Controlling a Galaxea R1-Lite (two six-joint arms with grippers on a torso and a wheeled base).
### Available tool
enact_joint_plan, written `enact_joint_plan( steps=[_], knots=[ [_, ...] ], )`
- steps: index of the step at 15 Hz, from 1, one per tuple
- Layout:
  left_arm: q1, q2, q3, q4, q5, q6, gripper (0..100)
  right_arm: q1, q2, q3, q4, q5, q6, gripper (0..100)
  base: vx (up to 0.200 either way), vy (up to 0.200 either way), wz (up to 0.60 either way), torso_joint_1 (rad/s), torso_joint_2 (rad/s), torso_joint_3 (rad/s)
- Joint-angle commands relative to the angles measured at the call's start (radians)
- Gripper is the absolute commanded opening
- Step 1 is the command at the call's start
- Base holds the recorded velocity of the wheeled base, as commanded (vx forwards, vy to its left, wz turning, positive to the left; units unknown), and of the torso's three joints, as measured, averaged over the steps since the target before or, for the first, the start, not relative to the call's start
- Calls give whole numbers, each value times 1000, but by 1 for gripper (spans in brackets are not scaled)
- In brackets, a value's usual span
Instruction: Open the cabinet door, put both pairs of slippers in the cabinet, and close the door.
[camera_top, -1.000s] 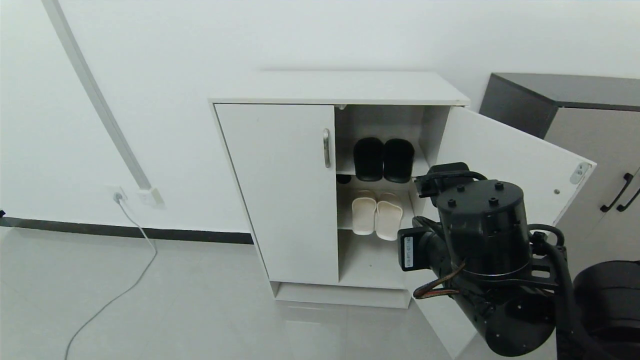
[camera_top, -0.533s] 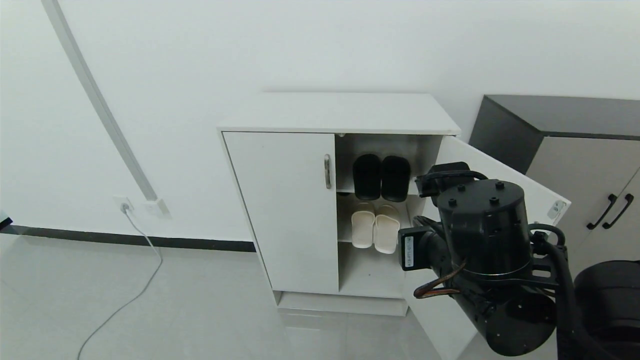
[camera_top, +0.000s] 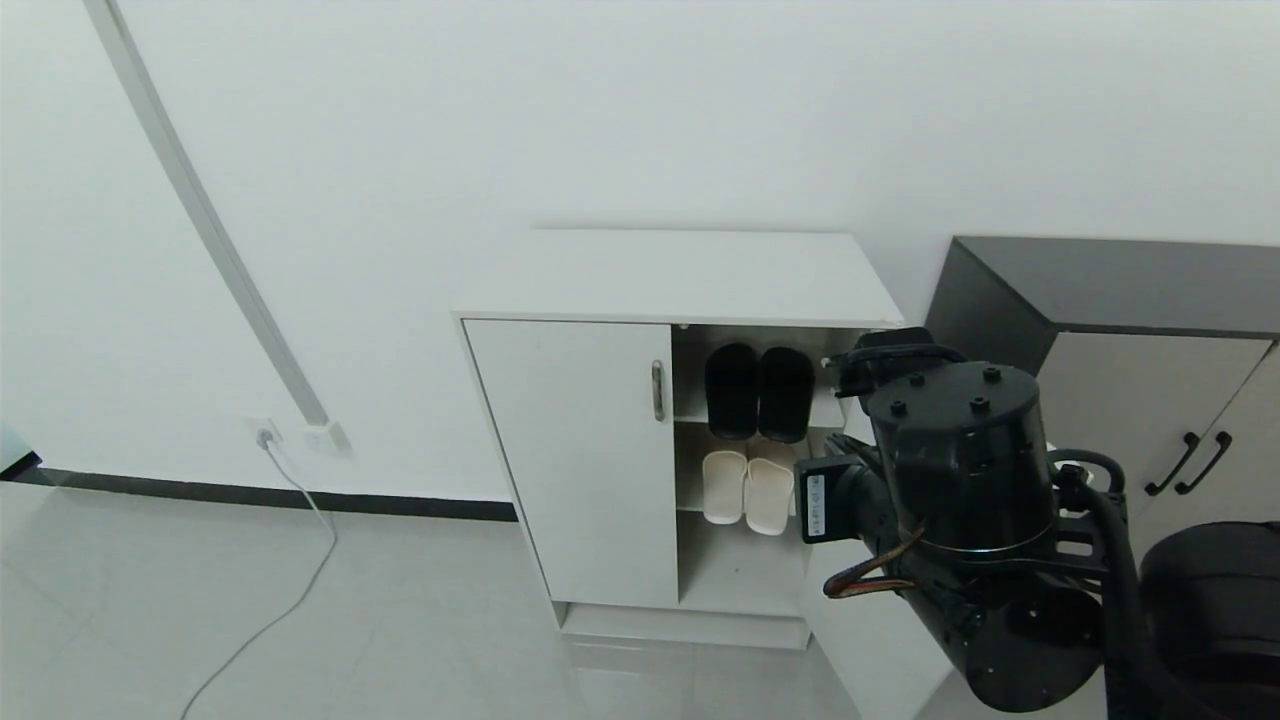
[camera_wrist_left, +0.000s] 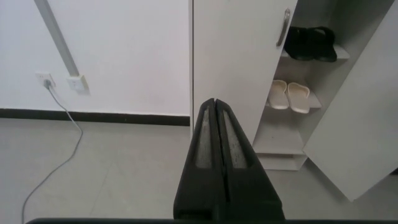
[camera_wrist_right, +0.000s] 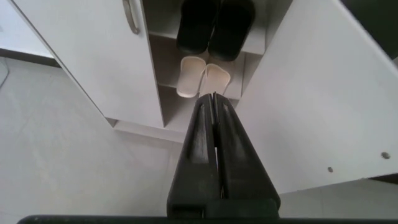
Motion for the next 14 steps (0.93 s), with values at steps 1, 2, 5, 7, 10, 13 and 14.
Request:
enact_joint_plan(
  steps=[1,2,5,7,10,13,14],
  knots=[
    [0,1,0,0,0,-1,0,-1,1,0,0,-1,0,0,0,0,0,246,-564,-325],
    [0,1,0,0,0,-1,0,-1,1,0,0,0,-1,0,0,0,0,246,-569,-330],
    [0,1,0,0,0,-1,0,-2,1,0,0,0,-4,0,0,0,0,258,-587,-328],
    [0,1,0,0,0,-1,0,-8,2,0,0,0,-4,0,0,0,0,266,-600,-325],
    [0,1,0,0,2,-1,0,-11,10,0,0,0,-3,0,0,0,0,80,-193,-98],
    [0,1,0,0,0,-1,0,-16,12,2,0,0,-3,0,0,0,-400,10,-5,-2],
    [0,1,0,0,2,-1,0,-16,12,2,-2,0,-3,0,0,0,-600,7,2,7]
  ],
)
